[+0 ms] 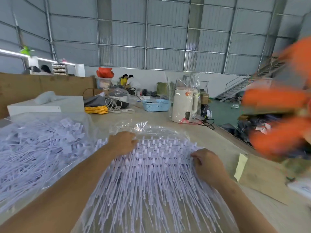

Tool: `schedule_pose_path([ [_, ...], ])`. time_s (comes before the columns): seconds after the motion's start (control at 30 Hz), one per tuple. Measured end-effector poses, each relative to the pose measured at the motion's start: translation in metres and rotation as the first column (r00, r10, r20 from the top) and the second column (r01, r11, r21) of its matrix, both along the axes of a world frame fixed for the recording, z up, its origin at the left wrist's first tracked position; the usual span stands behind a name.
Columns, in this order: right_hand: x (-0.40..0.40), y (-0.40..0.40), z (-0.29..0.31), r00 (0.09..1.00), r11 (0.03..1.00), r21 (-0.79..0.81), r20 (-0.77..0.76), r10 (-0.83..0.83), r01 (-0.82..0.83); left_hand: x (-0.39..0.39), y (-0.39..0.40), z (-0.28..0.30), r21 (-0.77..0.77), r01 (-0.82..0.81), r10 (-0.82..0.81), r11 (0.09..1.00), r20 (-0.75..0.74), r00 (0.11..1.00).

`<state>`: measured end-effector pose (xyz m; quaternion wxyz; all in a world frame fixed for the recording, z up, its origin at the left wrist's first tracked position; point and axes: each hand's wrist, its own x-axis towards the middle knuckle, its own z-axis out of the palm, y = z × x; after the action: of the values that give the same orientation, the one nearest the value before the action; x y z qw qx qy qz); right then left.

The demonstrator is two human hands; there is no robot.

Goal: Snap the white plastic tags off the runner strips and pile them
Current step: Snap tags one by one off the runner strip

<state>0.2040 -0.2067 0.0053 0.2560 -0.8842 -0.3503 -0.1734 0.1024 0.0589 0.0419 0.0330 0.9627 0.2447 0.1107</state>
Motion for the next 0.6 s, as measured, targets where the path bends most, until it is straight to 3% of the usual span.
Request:
schedule_pose_path([
  [0.1, 0.001, 0.000, 0.001, 1.000, 1.000, -0.016, -0.007, 0.003, -0.003, 0.001, 0.008, -0.005, -0.171, 0.020, -0.008, 0.985, 0.071, 0.997],
  [0.27, 0.001, 0.002, 0.002, 1.000, 1.000, 0.004, -0.030, -0.003, 0.003, 0.006, 0.008, 0.001, -0.081, -0.096, 0.104, 0.992, 0.105, 0.989],
  [0.33, 0.000, 0.002, 0.002, 0.999, 1.000, 0.027, -0.041, 0.001, 0.000, 0.010, 0.003, 0.004, -0.043, -0.113, 0.119, 0.993, 0.190, 0.975],
  [0.6, -0.002, -0.002, 0.010, 0.998, 0.979, 0.198, -0.035, -0.049, 0.055, 0.001, -0.007, 0.041, -0.045, 0.062, -0.030, 0.997, 0.525, 0.850],
])
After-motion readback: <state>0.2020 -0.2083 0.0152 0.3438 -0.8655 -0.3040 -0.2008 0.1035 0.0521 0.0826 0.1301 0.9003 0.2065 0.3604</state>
